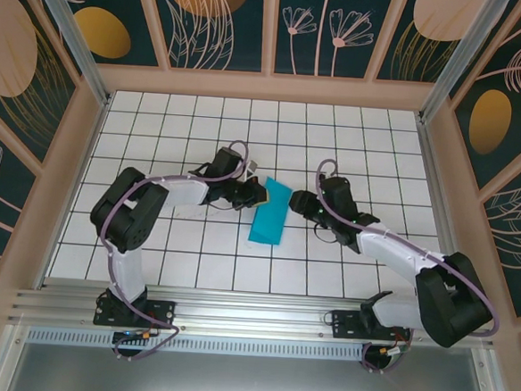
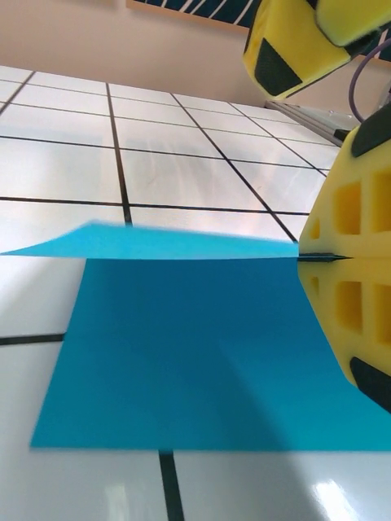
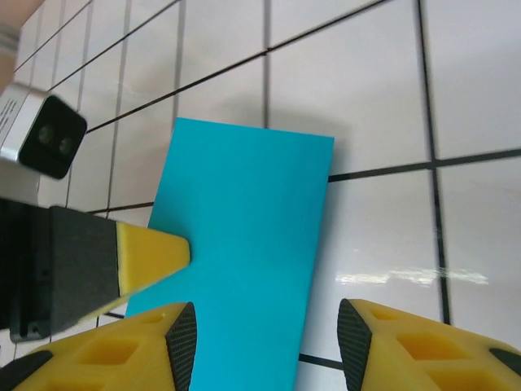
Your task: Fold a paper plane with a square sheet of paper (pick it up from the middle)
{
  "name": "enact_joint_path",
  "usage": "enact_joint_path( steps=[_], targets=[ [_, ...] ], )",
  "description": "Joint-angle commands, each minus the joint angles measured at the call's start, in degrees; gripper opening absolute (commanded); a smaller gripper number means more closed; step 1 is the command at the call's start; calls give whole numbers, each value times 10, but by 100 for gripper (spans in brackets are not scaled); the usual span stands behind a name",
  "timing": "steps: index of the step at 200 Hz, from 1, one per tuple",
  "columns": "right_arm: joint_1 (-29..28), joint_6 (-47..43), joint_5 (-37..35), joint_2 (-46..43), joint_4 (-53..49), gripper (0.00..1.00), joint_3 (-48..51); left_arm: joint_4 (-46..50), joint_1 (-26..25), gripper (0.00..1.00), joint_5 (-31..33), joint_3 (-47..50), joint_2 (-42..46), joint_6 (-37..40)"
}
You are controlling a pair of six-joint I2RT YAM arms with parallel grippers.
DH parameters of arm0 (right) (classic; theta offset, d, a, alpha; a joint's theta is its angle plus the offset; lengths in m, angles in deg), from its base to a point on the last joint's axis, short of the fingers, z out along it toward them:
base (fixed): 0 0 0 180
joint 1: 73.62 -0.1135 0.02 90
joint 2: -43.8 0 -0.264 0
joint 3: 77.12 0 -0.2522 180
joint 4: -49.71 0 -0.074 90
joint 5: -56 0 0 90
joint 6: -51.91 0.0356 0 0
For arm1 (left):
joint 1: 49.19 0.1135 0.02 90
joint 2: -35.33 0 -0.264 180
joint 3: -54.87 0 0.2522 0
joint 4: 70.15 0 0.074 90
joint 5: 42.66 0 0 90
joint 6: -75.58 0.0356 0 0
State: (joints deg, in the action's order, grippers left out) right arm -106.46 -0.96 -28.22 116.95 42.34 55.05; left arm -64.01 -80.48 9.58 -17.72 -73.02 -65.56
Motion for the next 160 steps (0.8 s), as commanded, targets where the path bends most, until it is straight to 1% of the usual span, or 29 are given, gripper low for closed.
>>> enact_joint_path(
  steps=[1, 7, 18, 41, 50, 64, 68, 73, 86, 91, 105, 113, 120, 128, 134, 148, 160],
  targets=[
    [-32, -65, -63, -24, 50, 52, 11, 40, 8, 4, 6, 11, 37, 35],
    [-36, -68, -80, -27, 51, 52, 10, 51, 8, 4, 5, 9, 41, 43],
    [-36, -66, -89, -30, 47, 53, 9, 77, 10, 4, 14, 9, 47, 56],
    [-36, -84, -69, -27, 40, 54, 2, 66, 10, 5, 32, 28, 48, 46],
    [-36, -98, -19, -24, 58, 55, 8, 55, 10, 5, 26, 39, 39, 34],
    [-36, -142, 112, -17, 97, 55, 12, 30, 10, 5, 21, 37, 31, 14],
    [-37, -149, 134, -13, 97, 55, 9, 27, 10, 5, 24, 36, 30, 10],
    [-38, -153, 139, -7, 87, 55, 1, 27, 9, 5, 29, 35, 29, 6],
    [-45, -176, 133, 6, 53, 53, -18, 34, 10, 5, 37, 35, 24, 6],
    [-53, -195, 133, 9, 47, 53, -22, 38, 10, 5, 38, 14, 23, 5],
    [-94, -242, 105, 6, 55, 53, -21, 42, 10, 5, 41, 10, 19, 3],
    [-123, -260, 71, 1, 75, 55, -11, 40, 10, 5, 43, 11, 20, -2],
    [-150, -278, 38, 1, 86, 60, -7, 38, 10, 5, 44, 11, 19, -7],
    [-176, -296, -3, 10, 86, 64, -10, 35, 10, 6, 42, 10, 18, -11],
    [-193, -306, -25, 21, 75, 66, -18, 33, 10, 6, 42, 8, 16, -13],
    [-223, -323, -62, 56, 33, 59, -51, 31, 10, 6, 41, 7, 16, -17],
    [-252, -329, -107, 81, 20, 59, -65, 31, 10, 6, 42, 4, 16, -17]
  ],
)
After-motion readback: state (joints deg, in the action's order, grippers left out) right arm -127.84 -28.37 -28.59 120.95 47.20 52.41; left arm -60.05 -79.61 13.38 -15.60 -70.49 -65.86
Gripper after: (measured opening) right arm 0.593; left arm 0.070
